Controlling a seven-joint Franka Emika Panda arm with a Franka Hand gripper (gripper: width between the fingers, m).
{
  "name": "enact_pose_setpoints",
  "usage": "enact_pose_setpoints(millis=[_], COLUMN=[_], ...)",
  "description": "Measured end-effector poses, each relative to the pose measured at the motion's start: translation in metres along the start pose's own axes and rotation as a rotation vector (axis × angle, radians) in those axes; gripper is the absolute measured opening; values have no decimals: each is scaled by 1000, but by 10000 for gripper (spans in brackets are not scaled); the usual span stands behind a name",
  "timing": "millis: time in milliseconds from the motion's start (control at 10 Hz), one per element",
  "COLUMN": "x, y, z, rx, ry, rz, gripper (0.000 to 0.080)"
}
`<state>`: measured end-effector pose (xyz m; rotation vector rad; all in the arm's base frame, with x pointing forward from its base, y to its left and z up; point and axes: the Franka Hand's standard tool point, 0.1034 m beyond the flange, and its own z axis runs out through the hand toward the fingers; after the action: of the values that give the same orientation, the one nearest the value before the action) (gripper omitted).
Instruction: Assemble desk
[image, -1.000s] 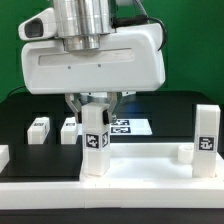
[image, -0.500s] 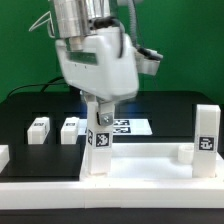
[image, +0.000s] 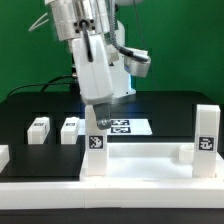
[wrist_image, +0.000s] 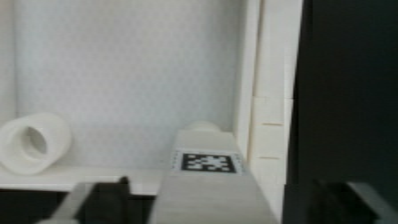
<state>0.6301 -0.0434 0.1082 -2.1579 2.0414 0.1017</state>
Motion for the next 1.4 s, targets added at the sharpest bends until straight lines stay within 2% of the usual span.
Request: enact_pose_setpoints(millis=[100,200,400,700,900,1200,1400], x=[-1,-2,1,3,12,12,13], y=[0,0,0,1,-1,-3,-3], z=[2,4,2,3,0,0,0], rx=[8,6,15,4,-46,-37,-29], ry=[20,23,36,40,88,98,100], rz=[-188,-376,-619,-857,-1277,-1262,-1113], gripper=[593,632,647,648,648,637,289])
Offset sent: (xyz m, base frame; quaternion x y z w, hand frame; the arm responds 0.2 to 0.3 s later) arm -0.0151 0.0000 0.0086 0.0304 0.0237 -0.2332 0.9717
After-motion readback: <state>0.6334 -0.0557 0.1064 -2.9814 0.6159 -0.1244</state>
